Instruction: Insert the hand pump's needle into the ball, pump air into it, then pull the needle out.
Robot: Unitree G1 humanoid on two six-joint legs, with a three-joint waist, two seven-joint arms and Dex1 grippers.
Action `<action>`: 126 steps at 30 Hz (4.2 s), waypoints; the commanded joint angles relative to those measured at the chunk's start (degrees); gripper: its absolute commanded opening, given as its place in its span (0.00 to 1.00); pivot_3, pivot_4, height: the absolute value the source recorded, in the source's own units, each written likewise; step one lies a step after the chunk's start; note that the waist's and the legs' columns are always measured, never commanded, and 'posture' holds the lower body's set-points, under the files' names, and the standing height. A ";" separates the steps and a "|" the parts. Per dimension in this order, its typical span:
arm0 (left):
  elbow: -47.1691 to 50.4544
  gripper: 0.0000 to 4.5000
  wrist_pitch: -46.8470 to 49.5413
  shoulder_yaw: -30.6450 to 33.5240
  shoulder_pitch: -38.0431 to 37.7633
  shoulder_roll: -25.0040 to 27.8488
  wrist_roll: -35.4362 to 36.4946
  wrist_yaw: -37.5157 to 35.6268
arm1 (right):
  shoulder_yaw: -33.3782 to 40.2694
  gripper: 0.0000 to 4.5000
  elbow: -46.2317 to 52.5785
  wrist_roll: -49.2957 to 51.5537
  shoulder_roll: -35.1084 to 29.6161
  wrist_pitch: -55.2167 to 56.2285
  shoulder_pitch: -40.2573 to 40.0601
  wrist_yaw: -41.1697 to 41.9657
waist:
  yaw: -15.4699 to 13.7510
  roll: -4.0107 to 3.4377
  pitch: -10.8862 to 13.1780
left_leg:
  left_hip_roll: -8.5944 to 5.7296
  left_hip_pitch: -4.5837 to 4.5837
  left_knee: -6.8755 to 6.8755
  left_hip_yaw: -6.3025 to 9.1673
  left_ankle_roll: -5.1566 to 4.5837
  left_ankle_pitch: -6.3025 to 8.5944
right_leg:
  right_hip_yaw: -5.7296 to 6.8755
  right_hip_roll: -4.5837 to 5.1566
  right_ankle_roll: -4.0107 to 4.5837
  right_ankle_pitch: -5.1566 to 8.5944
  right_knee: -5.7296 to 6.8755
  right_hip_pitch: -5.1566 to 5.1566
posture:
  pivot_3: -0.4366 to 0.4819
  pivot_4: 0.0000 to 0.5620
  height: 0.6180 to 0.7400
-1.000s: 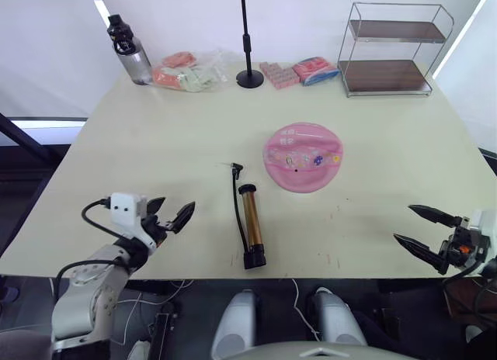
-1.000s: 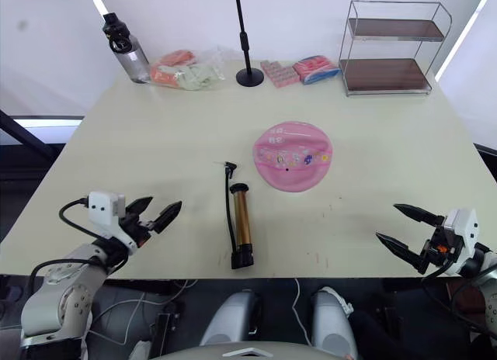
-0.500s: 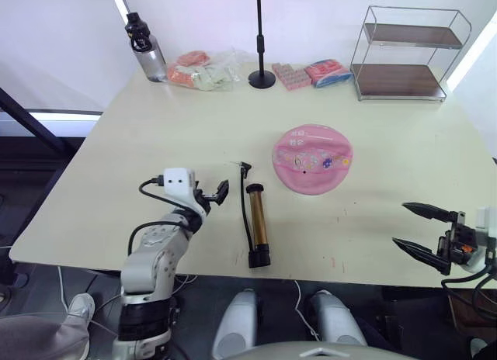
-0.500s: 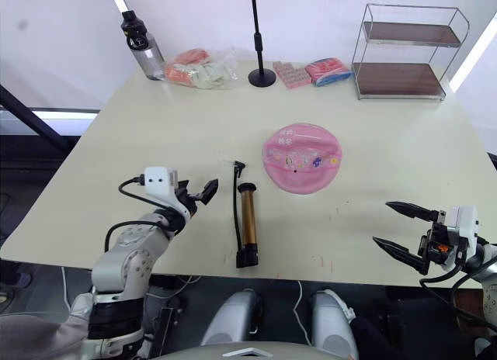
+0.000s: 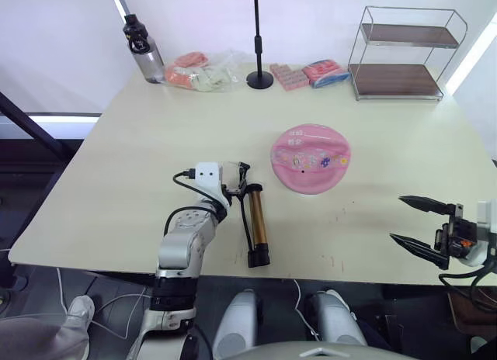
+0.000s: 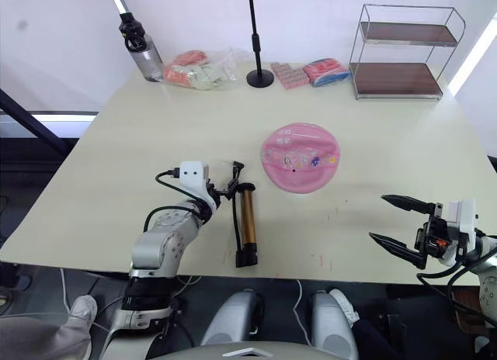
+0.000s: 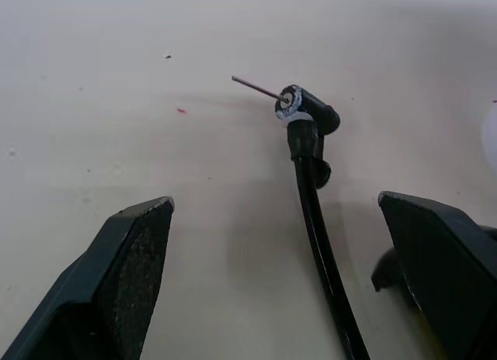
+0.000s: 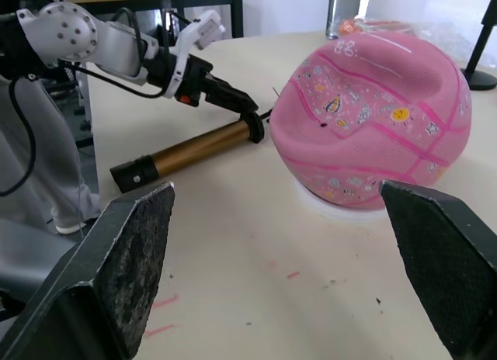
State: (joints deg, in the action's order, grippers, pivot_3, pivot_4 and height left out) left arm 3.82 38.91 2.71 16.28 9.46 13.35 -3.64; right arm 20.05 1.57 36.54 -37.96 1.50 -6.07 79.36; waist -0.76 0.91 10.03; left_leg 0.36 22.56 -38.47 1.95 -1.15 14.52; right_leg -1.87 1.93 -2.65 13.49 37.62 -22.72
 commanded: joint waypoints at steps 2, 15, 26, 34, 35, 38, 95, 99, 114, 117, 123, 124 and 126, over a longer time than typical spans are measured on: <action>-2.91 1.00 0.22 -1.54 1.19 -0.82 -2.60 0.72 | 0.60 0.98 2.61 1.37 -0.39 -0.66 0.41 -0.81 | -0.08 -0.01 0.00 | 0.00 0.00 0.00 0.01 0.00 0.00 | 0.01 0.00 0.00 0.00 0.01 0.00 | 0.48 0.27 1.00; -7.54 1.00 -2.74 -0.43 4.63 -2.47 -5.98 2.13 | 0.70 0.98 4.44 1.34 -0.55 -2.05 0.78 -2.59 | -0.06 -0.01 -0.01 | -0.01 0.01 0.00 0.01 0.00 0.00 | -0.01 0.03 -0.03 0.02 -0.01 0.00 | 0.48 0.27 1.00; -9.16 1.00 -0.75 -2.88 5.84 -1.26 -7.81 -0.37 | 0.29 0.98 5.63 1.22 -0.22 -2.81 0.98 -4.02 | -0.06 -0.01 -0.01 | -0.04 0.02 0.00 0.00 0.00 0.00 | -0.01 0.02 -0.04 0.02 -0.01 -0.01 | 0.48 0.27 1.00; -9.27 1.00 2.89 -3.24 5.76 -0.44 -9.85 0.12 | -0.13 0.98 5.65 1.16 -0.01 -2.68 1.17 -4.27 | -0.01 -0.01 -0.01 | -0.04 0.02 0.01 0.01 0.00 0.00 | 0.00 0.03 -0.05 0.03 -0.01 -0.01 | 0.48 0.27 1.00; -8.92 1.00 3.41 -3.48 5.32 0.03 -10.22 -0.07 | -0.18 0.98 5.54 1.15 -0.01 -2.63 1.23 -4.28 | 0.00 -0.01 -0.01 | -0.04 0.02 0.01 0.01 0.00 0.00 | 0.00 0.03 -0.05 0.03 -0.01 -0.01 | 0.48 0.27 1.00; -7.84 1.00 4.35 -3.92 4.19 1.11 -11.20 -0.49 | -0.43 0.98 5.34 1.16 -0.02 -2.49 1.37 -4.37 | 0.02 -0.01 -0.01 | -0.02 0.01 0.01 0.01 0.00 0.00 | -0.01 0.04 -0.05 0.03 -0.01 -0.01 | 0.48 0.27 1.00; -12.15 0.01 -20.01 -1.73 6.17 13.97 -7.61 -24.12 | -4.81 1.00 2.32 1.87 0.47 -3.62 6.87 -0.69 | 1.36 0.19 0.07 | -0.01 0.15 0.08 -2.65 -0.96 0.61 | -2.69 0.24 -1.09 -0.13 -0.05 -1.18 | 0.48 0.27 1.00; -12.26 0.01 -25.75 0.04 4.99 16.17 -3.51 -31.68 | -4.52 1.00 2.33 1.93 0.55 -3.40 6.63 -0.77 | 1.58 0.22 0.09 | 0.01 0.15 0.07 -2.80 -1.00 0.64 | -2.80 0.27 -1.14 -0.15 -0.04 -1.24 | 0.48 0.27 1.00; -8.34 0.01 -32.51 1.08 3.00 21.18 9.45 -55.96 | -4.71 1.00 3.58 2.04 1.22 -3.27 5.91 -1.80 | 1.55 0.23 0.09 | 0.03 0.14 -0.02 -2.84 -1.04 0.65 | -2.77 0.26 -1.16 -0.16 0.07 -1.22 | 0.48 0.27 1.00; -5.79 0.01 -30.71 -0.84 2.89 21.59 10.85 -60.03 | -4.77 1.00 4.45 2.23 1.61 -3.57 5.38 -2.41 | 1.56 0.23 0.09 | 0.02 0.15 -0.04 -2.85 -1.04 0.65 | -2.78 0.25 -1.16 -0.16 0.06 -1.22 | 0.48 0.27 1.00; -3.05 0.01 -29.03 -4.99 4.06 21.06 11.22 -64.35 | -5.13 1.00 8.03 3.49 2.43 -5.58 4.14 -4.59 | 1.57 0.22 0.09 | 0.03 0.15 -0.09 -2.85 -1.05 0.65 | -2.79 0.19 -1.17 -0.17 0.09 -1.21 | 0.48 0.27 1.00; -2.97 0.01 -28.72 -5.48 4.54 20.61 11.30 -64.48 | -5.10 1.00 8.60 3.74 2.60 -6.04 4.02 -5.08 | 1.57 0.23 0.09 | 0.03 0.15 -0.12 -2.85 -1.05 0.65 | -2.79 0.19 -1.18 -0.17 0.09 -1.21 | 0.48 0.27 1.00; -2.95 0.01 -28.83 -6.77 5.58 19.74 11.03 -64.97 | -5.10 1.00 9.71 4.01 2.75 -6.74 3.65 -5.93 | 1.58 0.23 0.09 | 0.03 0.15 -0.17 -2.85 -1.05 0.65 | -2.80 0.19 -1.19 -0.17 0.09 -1.18 | 0.48 0.27 1.00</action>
State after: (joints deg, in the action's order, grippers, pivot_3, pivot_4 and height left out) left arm -1.50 10.31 -3.32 20.54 29.50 23.28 -67.88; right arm 14.30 8.84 39.03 -35.28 -4.79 -2.19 74.19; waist 0.81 1.13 10.12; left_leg 0.39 22.71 -38.67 -0.91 -2.20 15.17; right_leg -4.68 2.11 -3.86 13.31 37.72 -23.90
